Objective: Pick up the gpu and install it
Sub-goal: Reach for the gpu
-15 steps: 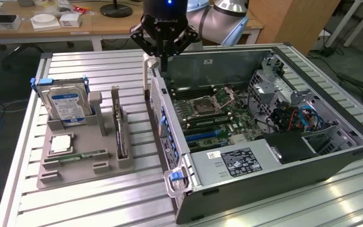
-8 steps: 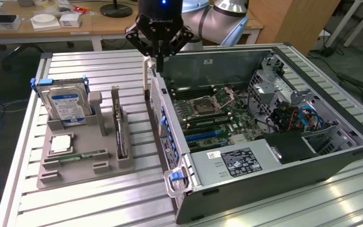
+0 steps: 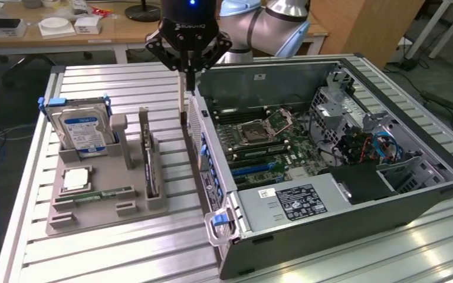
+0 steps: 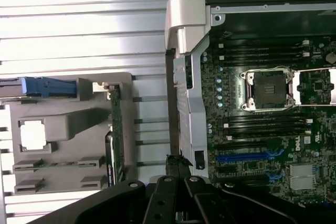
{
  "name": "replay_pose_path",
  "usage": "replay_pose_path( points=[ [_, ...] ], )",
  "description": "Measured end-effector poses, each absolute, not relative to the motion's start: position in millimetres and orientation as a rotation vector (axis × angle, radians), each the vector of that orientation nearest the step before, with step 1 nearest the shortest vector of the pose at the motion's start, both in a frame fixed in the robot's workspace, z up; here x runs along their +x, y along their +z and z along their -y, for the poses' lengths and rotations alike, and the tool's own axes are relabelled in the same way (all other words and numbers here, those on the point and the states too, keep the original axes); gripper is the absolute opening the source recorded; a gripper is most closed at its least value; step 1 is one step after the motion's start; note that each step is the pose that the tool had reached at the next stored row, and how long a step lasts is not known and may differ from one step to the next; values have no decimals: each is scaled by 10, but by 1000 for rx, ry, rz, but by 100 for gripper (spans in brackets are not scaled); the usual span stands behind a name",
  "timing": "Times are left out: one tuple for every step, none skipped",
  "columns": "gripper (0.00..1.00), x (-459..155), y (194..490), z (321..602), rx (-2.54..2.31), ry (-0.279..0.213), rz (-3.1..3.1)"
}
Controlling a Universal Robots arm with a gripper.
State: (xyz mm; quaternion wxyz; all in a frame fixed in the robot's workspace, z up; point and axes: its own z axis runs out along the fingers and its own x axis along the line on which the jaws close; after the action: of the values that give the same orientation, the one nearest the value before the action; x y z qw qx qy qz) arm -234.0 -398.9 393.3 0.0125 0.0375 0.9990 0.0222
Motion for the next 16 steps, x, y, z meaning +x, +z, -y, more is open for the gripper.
replay_pose_path(
  points=[
    [10,-2349,3932,3988,117,69,-3114],
    [10,-2353,3933,3988,117,69,-3114],
    [10,-2372,3933,3989,117,69,-3114],
    [10,-2412,3933,3989,117,69,-3114],
    [10,-2425,3932,3989,118,69,-3114],
    [10,-2424,3932,3988,118,69,-3114],
    [10,-2433,3932,3988,118,69,-3114],
    [10,-2469,3933,3989,118,69,-3114],
    [10,-2517,3933,3989,118,69,-3114],
    [10,-2546,3932,3988,118,69,-3114],
    [10,-2558,3933,3988,118,69,-3114],
    [10,-2563,3933,3988,118,69,-3114],
    [10,-2566,3932,3988,118,69,-3114],
    [10,-2568,3933,3989,118,69,-3114],
    [10,-2571,3933,3989,118,69,-3114],
    [10,-2573,3933,3989,118,69,-3114]
  ],
)
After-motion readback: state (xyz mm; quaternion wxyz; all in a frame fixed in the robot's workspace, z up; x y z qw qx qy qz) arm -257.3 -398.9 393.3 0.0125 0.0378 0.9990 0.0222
